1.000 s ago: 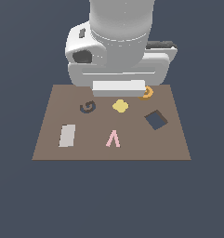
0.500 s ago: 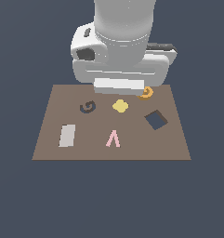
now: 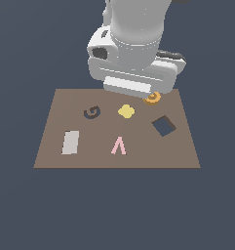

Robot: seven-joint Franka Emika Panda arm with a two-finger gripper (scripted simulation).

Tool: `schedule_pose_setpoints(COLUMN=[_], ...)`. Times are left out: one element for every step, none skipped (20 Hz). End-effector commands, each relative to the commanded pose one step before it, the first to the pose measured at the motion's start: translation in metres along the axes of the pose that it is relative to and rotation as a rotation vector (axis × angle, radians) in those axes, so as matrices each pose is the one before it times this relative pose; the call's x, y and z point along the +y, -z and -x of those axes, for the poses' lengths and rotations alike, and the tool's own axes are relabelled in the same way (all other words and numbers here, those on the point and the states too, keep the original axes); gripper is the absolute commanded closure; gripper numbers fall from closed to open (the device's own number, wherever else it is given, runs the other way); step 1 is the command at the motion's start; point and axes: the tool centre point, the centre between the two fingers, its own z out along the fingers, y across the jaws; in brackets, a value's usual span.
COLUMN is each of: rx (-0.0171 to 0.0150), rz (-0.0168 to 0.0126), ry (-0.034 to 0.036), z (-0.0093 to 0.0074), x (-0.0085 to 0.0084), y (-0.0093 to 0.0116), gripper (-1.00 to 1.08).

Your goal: Insert a designated object into the corresponding slot on a board.

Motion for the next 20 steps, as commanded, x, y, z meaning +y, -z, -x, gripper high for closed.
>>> schedule_pose_setpoints(rx=[0.00256, 0.00115, 0.00119, 0.00123, 0.00127, 0.00127, 0.00127, 0.00126, 0.00126, 0.00126, 0.00123, 0.00119, 0.00114, 0.00110, 0.00105, 0.00101, 0.00096, 0.00092, 0.00088, 0.00083], rz=[-0.00094, -0.00039, -0.00040, -0.00041, -0.00042, -0.00042, -0.00041, -0.00041, -0.00040, -0.00040, -0.00039, -0.00037, -0.00035, -0.00034, -0.00032, -0.00031, -0.00029, -0.00028, -0.00026, -0.00025], ry=[-0.06467, -0.02787, -0.02880, -0.02972, -0.03055, -0.03058, -0.03039, -0.03022, -0.03006, -0.02993, -0.02922, -0.02806, -0.02692, -0.02579, -0.02470, -0.02363, -0.02256, -0.02150, -0.02045, -0.01941], z=[0.00891, 0.00377, 0.00389, 0.00401, 0.00411, 0.00411, 0.00409, 0.00406, 0.00404, 0.00401, 0.00392, 0.00376, 0.00360, 0.00346, 0.00330, 0.00315, 0.00301, 0.00287, 0.00273, 0.00259], x=[-0.00395, -0.00164, -0.00171, -0.00178, -0.00185, -0.00186, -0.00187, -0.00187, -0.00188, -0.00189, -0.00187, -0.00181, -0.00175, -0.00170, -0.00164, -0.00159, -0.00153, -0.00148, -0.00141, -0.00136], y=[-0.00661, -0.00283, -0.00292, -0.00302, -0.00311, -0.00312, -0.00310, -0.00309, -0.00308, -0.00307, -0.00300, -0.00289, -0.00278, -0.00267, -0.00256, -0.00245, -0.00234, -0.00224, -0.00213, -0.00203], gripper=[-0.92, -0.92, -0.92, -0.92, -0.92, -0.92, -0.92, -0.92, -0.92, -0.92, -0.92, -0.92, -0.92, -0.92, -0.92, -0.92, -0.92, -0.92, -0.92, -0.92])
